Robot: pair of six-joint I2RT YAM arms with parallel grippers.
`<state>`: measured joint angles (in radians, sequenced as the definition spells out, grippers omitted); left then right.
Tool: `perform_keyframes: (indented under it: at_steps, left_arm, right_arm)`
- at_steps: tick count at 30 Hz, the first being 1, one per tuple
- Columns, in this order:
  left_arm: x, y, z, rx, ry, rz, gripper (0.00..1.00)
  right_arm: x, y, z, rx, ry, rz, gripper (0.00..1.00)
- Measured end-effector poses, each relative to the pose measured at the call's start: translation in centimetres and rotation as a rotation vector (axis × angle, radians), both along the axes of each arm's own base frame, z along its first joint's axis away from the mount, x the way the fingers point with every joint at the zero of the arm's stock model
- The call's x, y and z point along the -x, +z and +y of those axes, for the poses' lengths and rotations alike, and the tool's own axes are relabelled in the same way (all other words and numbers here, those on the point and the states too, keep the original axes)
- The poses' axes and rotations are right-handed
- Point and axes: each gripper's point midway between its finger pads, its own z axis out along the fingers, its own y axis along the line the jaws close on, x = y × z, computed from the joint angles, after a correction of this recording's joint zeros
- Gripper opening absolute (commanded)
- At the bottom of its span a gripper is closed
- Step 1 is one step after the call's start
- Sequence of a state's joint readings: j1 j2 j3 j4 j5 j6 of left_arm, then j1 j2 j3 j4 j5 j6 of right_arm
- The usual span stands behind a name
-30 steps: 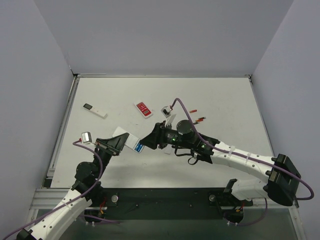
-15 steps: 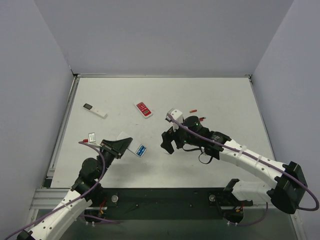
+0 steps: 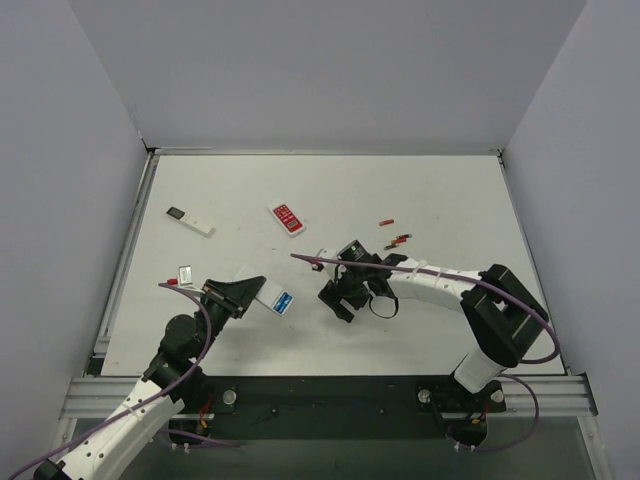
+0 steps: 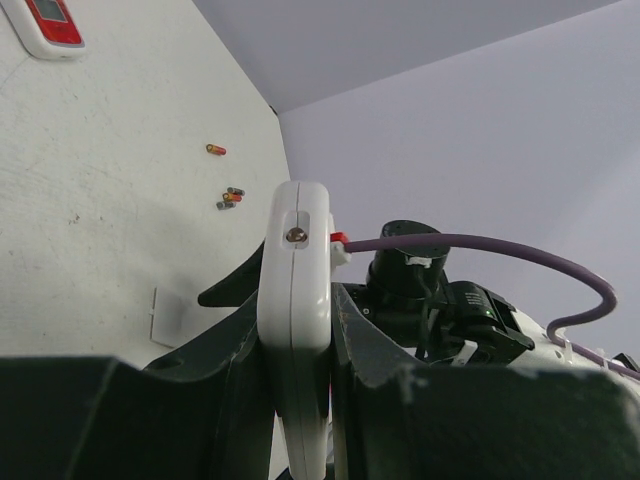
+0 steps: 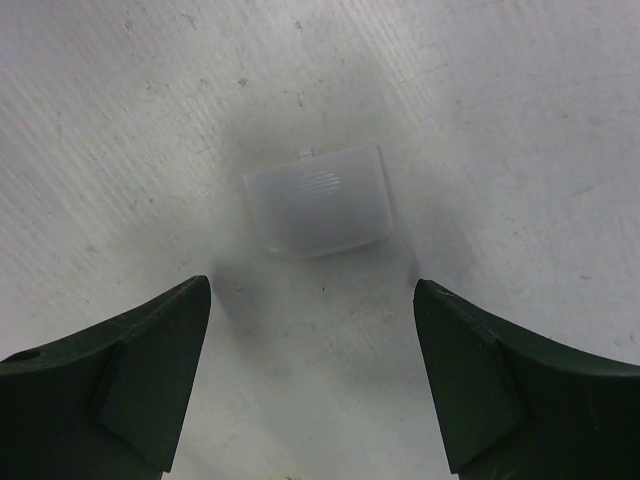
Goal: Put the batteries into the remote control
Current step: Pick up the battery cover at the center of the board.
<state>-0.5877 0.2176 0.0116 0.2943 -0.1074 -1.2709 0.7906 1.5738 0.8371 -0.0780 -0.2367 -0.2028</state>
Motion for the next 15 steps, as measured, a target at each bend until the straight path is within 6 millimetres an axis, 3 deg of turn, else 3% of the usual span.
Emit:
perform_keyframes:
  at_steps: [3,9,15]
  left_arm:
    - [0.0,0.0,0.0,0.0,0.0,0.0,0.0]
    - [0.0,0.0,0.0,0.0,0.0,0.0,0.0]
    - [0.0,0.0,0.0,0.001,0.0,0.002,0.0]
  right_arm:
    - [-0.1,-1.3,0.3,0.033,0.022,0.033,0.75]
    - [-0.6,-1.2,1.3,0.019,0.046,0.038,0.68]
    - [-1.0,-1.3,1.8,0.015,0.058,0.038,0.52]
